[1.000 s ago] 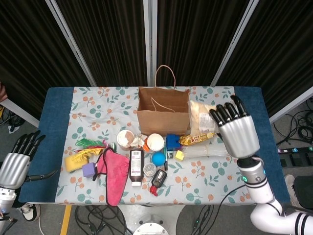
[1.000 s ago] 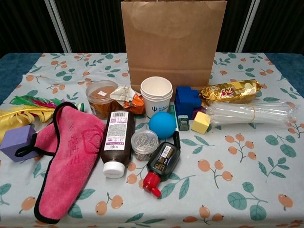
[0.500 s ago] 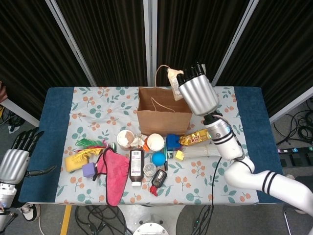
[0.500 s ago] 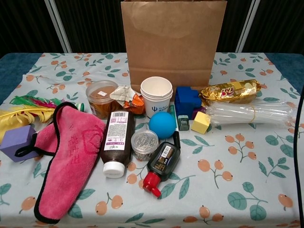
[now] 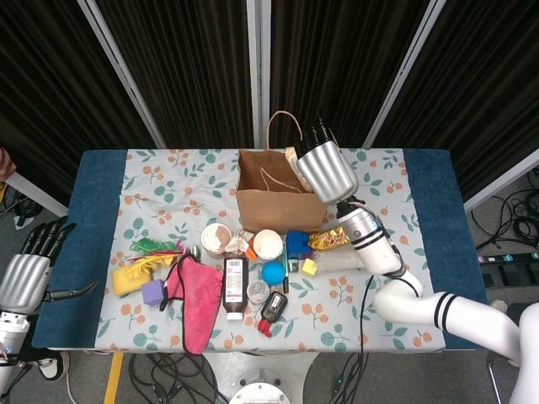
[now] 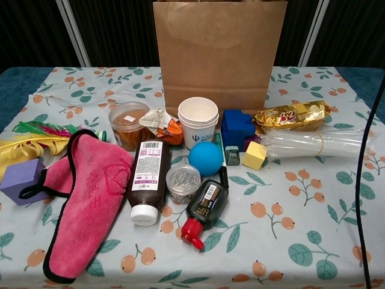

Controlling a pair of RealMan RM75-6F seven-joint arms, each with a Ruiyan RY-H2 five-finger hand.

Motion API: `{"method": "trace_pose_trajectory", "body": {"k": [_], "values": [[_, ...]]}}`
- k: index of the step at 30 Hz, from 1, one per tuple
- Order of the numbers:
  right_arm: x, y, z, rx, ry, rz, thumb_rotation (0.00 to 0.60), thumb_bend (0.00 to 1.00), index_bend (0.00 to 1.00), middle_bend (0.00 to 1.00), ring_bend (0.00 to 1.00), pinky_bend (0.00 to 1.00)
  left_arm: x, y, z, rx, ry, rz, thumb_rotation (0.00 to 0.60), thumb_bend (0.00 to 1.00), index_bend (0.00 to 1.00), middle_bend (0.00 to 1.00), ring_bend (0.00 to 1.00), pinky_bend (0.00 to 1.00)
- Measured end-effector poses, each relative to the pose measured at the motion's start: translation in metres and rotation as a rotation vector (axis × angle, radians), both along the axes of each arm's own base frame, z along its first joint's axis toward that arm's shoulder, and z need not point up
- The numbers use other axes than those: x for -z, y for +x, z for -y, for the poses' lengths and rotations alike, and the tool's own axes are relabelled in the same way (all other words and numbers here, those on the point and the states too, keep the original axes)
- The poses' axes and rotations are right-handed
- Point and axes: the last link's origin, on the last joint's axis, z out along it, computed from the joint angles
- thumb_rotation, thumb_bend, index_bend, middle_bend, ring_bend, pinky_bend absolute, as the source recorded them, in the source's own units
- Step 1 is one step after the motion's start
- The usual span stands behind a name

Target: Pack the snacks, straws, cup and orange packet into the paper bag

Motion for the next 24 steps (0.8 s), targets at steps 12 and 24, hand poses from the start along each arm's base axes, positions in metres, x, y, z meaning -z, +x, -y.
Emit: {"method": "trace_pose_trajectory", "body": {"k": [12,24], "values": [[-0.021,0.003,-0.016,-0.021,-0.022,0.048,0.600,0.08,0.15,0.24,0.08,0.00,-0.001,0.004,0.002,0.010,0.004,0.017,0.224,0.00,0.06,0.04,0.03,0.07],[-0.044,0.002,-0.031,-0.049,-0.033,0.098,0.600,0.11,0.15,0.25,0.09,0.00,0.002,0.009,0.005,0.021,0.004,0.028,0.225,0.00,0.06,0.04,0.03,0.07]]}}
